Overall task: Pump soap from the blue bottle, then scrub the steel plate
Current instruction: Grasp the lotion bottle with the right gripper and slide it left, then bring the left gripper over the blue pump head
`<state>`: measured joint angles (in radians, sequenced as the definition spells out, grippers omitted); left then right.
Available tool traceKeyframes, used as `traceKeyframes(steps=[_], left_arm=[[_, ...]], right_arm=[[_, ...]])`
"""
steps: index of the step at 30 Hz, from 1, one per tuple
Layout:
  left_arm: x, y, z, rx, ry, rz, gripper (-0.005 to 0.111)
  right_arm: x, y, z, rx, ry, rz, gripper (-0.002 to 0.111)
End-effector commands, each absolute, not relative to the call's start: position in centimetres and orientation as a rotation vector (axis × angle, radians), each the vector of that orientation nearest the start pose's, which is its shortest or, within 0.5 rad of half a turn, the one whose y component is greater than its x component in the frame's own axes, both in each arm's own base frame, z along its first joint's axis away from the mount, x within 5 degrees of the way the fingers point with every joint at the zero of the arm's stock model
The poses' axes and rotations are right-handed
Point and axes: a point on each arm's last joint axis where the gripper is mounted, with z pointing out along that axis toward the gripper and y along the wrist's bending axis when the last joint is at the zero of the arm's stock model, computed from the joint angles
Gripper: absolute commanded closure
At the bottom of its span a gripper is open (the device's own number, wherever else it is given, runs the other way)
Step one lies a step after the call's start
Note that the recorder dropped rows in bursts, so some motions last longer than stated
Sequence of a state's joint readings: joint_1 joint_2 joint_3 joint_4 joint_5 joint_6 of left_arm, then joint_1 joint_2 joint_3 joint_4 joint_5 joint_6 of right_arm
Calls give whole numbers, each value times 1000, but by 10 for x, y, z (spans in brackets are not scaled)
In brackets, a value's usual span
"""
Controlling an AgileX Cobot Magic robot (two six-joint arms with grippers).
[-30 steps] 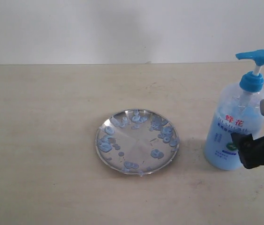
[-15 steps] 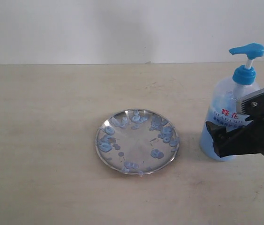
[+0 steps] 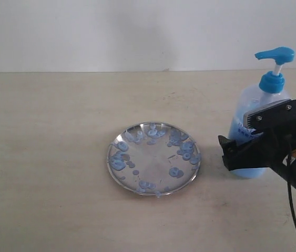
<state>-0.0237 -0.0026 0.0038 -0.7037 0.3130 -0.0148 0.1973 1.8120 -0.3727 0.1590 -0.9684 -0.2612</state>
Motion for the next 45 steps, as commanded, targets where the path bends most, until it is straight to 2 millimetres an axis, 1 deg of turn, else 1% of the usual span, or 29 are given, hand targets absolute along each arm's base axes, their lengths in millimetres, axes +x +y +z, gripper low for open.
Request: traceKeyframes(steps=[1, 4, 5, 6, 7, 9, 11, 12, 14, 15, 17, 19, 21, 23, 25, 27, 30, 33, 36, 38, 41, 43, 45], left_arm=[[53, -20, 192, -429, 1722, -705, 103], [53, -20, 192, -429, 1722, -705, 103], [53, -20, 192, -429, 1722, -705, 103], [53, -20, 192, -429, 1722, -705, 103], [53, -20, 192, -429, 1722, -705, 103], [53, -20, 192, -429, 1722, -705, 103], [53, -20, 192, -431, 1721, -709, 103], [53, -20, 192, -433, 1721, -711, 103], [53, -20, 192, -434, 1720, -713, 103], [53, -20, 192, -434, 1720, -713, 103], [53, -20, 192, -435, 1718, -712, 103], [53, -19, 193, -437, 1702, -703, 103], [54, -18, 194, -440, 1693, -700, 103], [56, -18, 192, -447, 1717, -687, 103], [60, -17, 191, -447, 1753, -651, 103], [66, -14, 190, -450, 1765, -596, 103], [74, -10, 192, -398, 1793, -476, 103], [85, -9, 208, -321, 1821, -395, 103], [102, -11, 233, -244, 1855, -348, 103], [117, -13, 251, -132, 1888, -287, 103], [145, -19, 268, 40, 1976, -238, 103], [165, -25, 273, 123, 2044, -269, 103], [185, -34, 280, 195, 2070, -352, 103]], right_arm=[[266, 41, 114, -278, 1918, -108, 4], [268, 41, 115, -267, 1918, -108, 4], [269, 40, 115, -236, 1923, -109, 5], [270, 39, 116, -207, 1922, -111, 7], [272, 37, 116, -173, 1925, -120, 13], [274, 34, 117, -122, 1936, -133, 32], [273, 33, 116, -111, 1950, -135, 61], [273, 34, 115, -114, 1955, -134, 74], [273, 34, 114, -122, 1965, -130, 105], [273, 34, 114, -118, 1965, -125, 108], [273, 35, 115, -128, 1961, -121, 106], [274, 37, 116, -175, 1936, -128, 107], [274, 42, 117, -283, 1913, -125, 107], [273, 50, 117, -407, 1887, -84, 107], [273, 56, 118, -487, 1863, -53, 107], [275, 57, 119, -494, 1857, -48, 107], [282, 57, 123, -476, 1843, -57, 107], [291, 58, 126, -504, 1847, -84, 107], [300, 60, 129, -566, 1850, -125, 107], [305, 61, 131, -597, 1845, -148, 107], [307, 60, 133, -586, 1846, -161, 107], [307, 58, 132, -560, 1859, -167, 107], [307, 57, 131, -543, 1870, -171, 107]])
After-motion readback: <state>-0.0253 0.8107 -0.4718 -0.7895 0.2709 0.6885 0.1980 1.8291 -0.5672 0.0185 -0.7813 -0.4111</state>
